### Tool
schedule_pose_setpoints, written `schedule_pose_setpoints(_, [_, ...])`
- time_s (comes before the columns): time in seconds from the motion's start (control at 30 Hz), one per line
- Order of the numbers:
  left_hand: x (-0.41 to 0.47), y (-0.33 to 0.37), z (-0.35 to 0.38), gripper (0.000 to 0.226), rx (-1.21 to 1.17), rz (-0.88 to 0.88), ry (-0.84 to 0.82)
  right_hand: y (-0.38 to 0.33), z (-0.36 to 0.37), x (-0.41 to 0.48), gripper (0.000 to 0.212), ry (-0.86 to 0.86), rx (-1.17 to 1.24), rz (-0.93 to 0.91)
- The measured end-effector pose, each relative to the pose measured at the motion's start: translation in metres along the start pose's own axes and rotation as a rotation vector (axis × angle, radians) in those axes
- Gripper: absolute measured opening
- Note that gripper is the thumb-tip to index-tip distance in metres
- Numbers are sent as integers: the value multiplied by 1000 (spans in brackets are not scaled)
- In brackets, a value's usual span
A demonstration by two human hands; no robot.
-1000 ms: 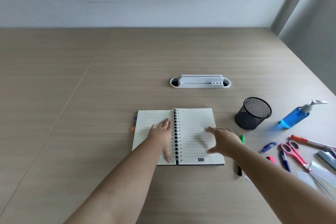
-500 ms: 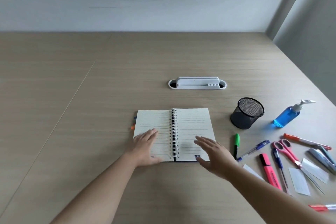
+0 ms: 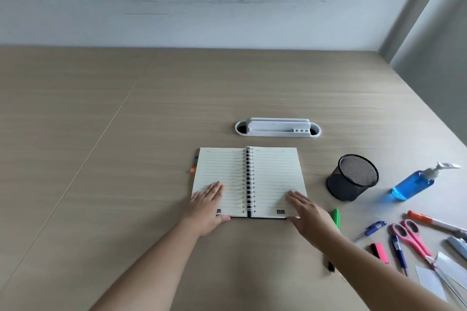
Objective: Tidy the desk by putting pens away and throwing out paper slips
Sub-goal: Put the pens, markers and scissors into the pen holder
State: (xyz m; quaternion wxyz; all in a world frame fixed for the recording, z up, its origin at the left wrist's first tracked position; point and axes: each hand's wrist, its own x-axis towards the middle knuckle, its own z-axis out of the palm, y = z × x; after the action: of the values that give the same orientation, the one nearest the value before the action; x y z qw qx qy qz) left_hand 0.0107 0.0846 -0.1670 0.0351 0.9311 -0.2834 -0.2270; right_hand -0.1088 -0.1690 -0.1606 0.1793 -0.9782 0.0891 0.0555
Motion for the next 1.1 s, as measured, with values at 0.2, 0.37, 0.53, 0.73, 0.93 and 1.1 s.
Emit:
schedule_pose_setpoints(0.2, [48,4,-21,86,-30,-29,-26,14,-17,52,61,-45,31,10])
schedule_pose_setpoints(0.37, [54,4,-25,85,-23,-39,-54,19,-12,56,61,-26,61,41])
schedule_pose_setpoints(0.53, [48,17,-33,80,73,-102,-65,12,-13,52,59,-42,25,42])
schedule_pose_setpoints(0.73, [14,79,-23,73,119,106,170,19,-35,15,47,135,160,103])
schedule_pose_setpoints(0.93, [7,176,-25,44,-21,300,139,67,-61,-56,16,243,225,259])
schedule_pose_setpoints(1.1, [7,238,-5,33,-81,208,27,98,-60,-106,19,146,145,368])
